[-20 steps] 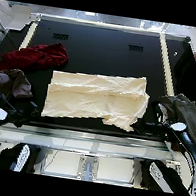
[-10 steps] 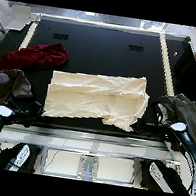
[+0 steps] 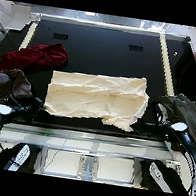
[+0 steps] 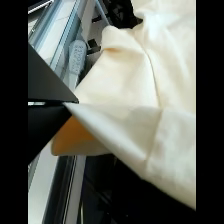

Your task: Fold the shirts.

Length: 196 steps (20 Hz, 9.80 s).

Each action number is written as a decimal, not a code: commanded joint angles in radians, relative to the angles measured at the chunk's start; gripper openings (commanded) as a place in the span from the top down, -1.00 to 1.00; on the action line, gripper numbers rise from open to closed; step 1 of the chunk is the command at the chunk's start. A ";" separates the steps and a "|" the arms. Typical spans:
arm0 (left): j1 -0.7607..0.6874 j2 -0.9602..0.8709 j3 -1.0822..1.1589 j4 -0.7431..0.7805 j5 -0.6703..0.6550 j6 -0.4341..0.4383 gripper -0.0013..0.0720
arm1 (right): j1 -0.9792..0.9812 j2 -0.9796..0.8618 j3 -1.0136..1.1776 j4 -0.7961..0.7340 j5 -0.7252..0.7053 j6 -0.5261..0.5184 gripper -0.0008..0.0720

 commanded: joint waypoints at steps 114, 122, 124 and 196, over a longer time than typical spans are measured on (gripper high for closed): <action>-0.835 -1.321 1.677 0.394 -0.462 0.344 0.93 | 0.319 -0.867 1.566 0.080 0.386 0.067 0.95; -0.756 -1.205 1.678 0.589 -0.618 0.344 0.93 | 0.542 -0.877 1.676 0.033 0.193 0.163 0.95; -0.688 -1.113 1.678 0.605 -0.676 0.344 0.93 | 0.606 -0.895 1.676 0.033 0.097 0.169 0.95; -0.315 -0.730 1.669 0.609 -0.765 0.401 0.03 | 0.585 -1.163 1.709 -0.101 0.115 0.240 0.94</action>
